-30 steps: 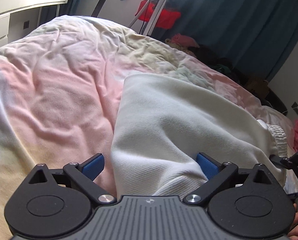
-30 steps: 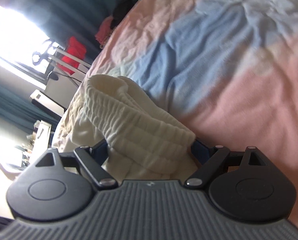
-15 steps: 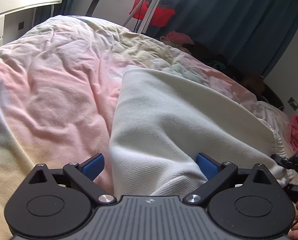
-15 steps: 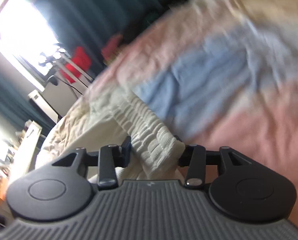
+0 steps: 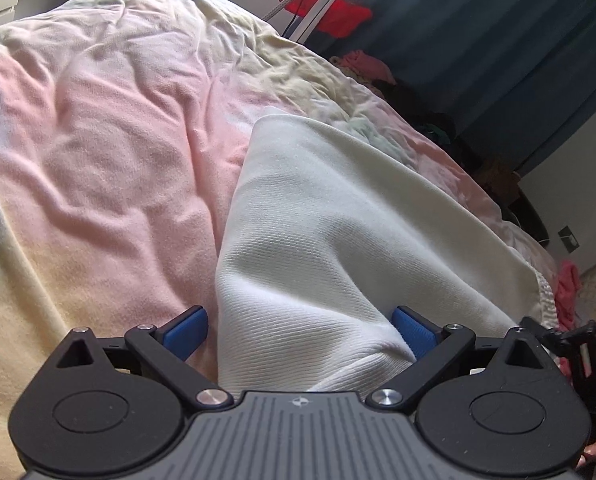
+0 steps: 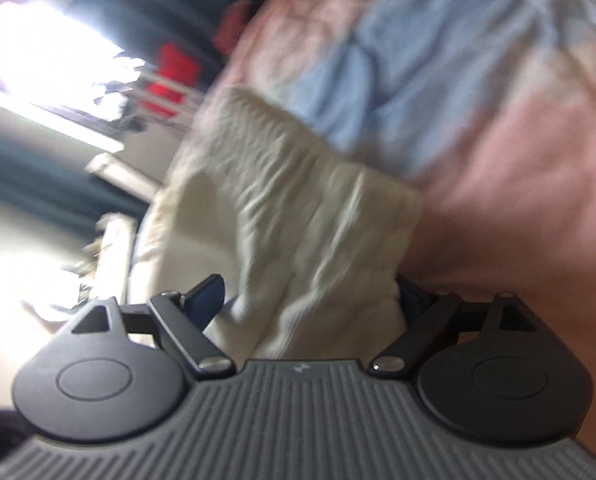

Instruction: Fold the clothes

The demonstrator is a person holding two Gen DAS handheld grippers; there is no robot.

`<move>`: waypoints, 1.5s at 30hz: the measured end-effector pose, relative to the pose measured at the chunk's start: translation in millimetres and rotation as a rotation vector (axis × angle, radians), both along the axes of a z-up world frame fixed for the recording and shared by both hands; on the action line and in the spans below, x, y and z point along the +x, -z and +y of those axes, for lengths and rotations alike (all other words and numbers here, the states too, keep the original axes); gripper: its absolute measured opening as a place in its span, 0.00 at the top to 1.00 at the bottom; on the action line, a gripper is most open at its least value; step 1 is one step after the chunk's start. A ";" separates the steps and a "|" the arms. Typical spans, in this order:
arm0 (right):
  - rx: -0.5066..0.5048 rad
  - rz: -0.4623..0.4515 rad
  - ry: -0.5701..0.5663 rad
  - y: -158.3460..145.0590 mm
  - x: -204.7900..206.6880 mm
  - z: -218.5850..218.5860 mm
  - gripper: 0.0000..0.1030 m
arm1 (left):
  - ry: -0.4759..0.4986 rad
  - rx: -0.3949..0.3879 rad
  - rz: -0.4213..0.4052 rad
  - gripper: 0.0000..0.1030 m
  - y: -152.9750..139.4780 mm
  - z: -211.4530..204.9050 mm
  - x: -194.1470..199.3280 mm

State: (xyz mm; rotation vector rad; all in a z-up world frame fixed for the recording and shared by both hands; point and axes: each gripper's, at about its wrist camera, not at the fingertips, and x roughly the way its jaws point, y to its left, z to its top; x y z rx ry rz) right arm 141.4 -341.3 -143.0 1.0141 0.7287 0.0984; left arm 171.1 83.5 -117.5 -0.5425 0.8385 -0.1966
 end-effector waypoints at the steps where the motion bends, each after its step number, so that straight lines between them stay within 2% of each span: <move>1: 0.011 -0.021 -0.013 -1.6 -0.8 1.3 0.13 | 0.000 -0.004 0.001 0.04 0.4 0.1 0.4; 3: -0.005 -0.013 -0.020 -1.6 0.4 4.1 0.13 | 0.004 -0.006 0.002 0.04 0.5 -0.3 0.8; 6: -0.039 0.066 -0.021 7.6 4.4 7.3 0.15 | 0.008 -0.017 0.003 0.04 0.2 -0.3 1.5; 9: -0.070 0.090 -0.017 8.6 4.5 11.2 0.22 | 0.007 -0.041 0.006 0.04 0.5 0.9 2.8; 13: -0.067 0.057 0.015 0.1 -1.3 10.1 0.51 | 0.011 -0.112 0.009 0.05 1.8 4.1 4.5; 14: -0.063 0.050 0.019 -1.1 -2.7 9.7 0.56 | 0.014 -0.125 0.011 0.05 2.3 4.6 4.9; 17: -0.081 0.026 0.021 -6.2 -5.5 11.8 0.60 | 0.021 -0.123 0.015 0.06 4.0 3.1 5.7; 25: -0.111 0.028 0.016 -8.6 -4.7 11.6 0.61 | 0.036 -0.102 0.028 0.07 7.4 -0.9 9.1; 29: -0.109 0.041 0.027 -4.0 -3.3 12.0 0.60 | 0.020 -0.116 0.023 0.21 7.5 1.8 9.1; 33: -0.126 0.037 0.034 -7.5 -4.2 14.8 0.60 | 0.046 -0.095 -0.045 0.35 -6.0 -0.4 3.8; 37: -0.167 0.009 0.034 -21.8 -9.0 19.3 0.66 | 0.073 -0.074 -0.113 0.56 -19.4 -2.6 -1.4; 41: -0.181 -0.034 0.057 -50.6 -23.0 16.4 0.69 | 0.127 -0.106 -0.156 0.61 -45.9 -21.6 -1.8; 45: -0.167 -0.091 0.107 -86.6 -40.7 -12.9 0.70 | 0.191 -0.161 -0.179 0.63 -76.6 -50.2 2.1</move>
